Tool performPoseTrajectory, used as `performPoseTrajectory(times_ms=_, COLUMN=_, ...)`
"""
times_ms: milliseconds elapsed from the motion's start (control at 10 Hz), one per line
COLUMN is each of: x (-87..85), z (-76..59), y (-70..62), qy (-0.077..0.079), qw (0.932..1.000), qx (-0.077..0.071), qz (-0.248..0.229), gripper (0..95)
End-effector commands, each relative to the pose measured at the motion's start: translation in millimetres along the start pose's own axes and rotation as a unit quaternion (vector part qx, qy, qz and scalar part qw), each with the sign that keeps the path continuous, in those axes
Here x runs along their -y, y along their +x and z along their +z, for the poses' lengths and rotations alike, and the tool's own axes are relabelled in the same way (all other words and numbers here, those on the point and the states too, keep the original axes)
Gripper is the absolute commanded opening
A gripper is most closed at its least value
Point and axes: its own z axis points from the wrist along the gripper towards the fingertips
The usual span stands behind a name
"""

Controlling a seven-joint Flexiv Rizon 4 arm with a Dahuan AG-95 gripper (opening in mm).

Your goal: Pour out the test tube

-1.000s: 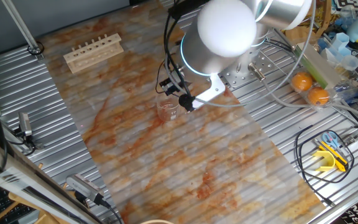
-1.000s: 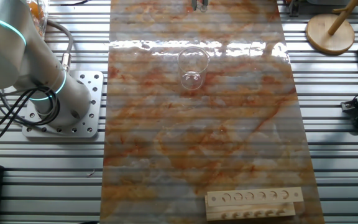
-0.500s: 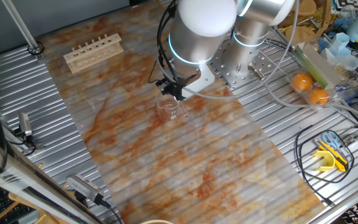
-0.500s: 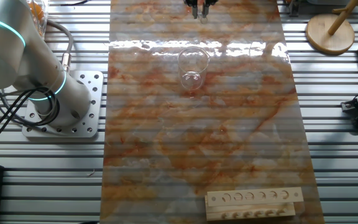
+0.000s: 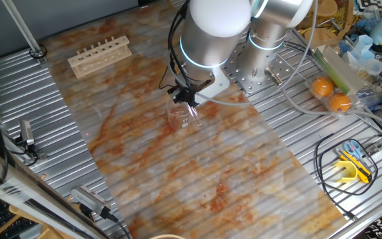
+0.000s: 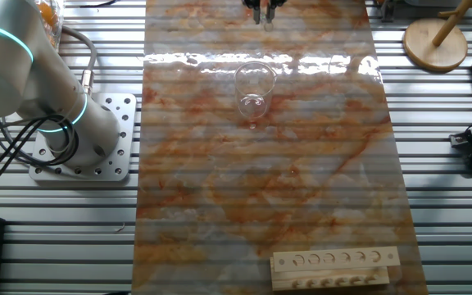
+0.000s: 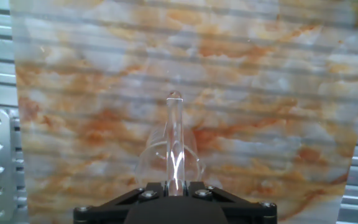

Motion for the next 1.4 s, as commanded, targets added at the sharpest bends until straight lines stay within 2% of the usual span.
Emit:
performPoseTrajectory(times_ms=100, x=1.7, z=5.4, y=-3.9, qy=0.002, qw=1.0, qx=0.005, qz=0.004, gripper=0.0)
performPoseTrajectory(times_ms=400, x=2.4, z=11.6, y=-8.2, qy=0.006, qw=0.9999, qx=0.013, qz=0.008, gripper=0.0)
performPoseTrajectory(times_ms=600, x=3.4, z=16.7, y=-8.9, qy=0.01, qw=0.9996, qx=0.024, qz=0.012, gripper=0.0)
performPoseTrajectory(times_ms=700, x=4.0, z=20.3, y=-9.3, qy=0.012, qw=0.9992, qx=0.035, qz=0.016, gripper=0.0)
performPoseTrajectory(times_ms=1400, x=5.4, z=33.0, y=-14.8, qy=0.02, qw=0.9973, qx=0.065, qz=0.027, gripper=0.0)
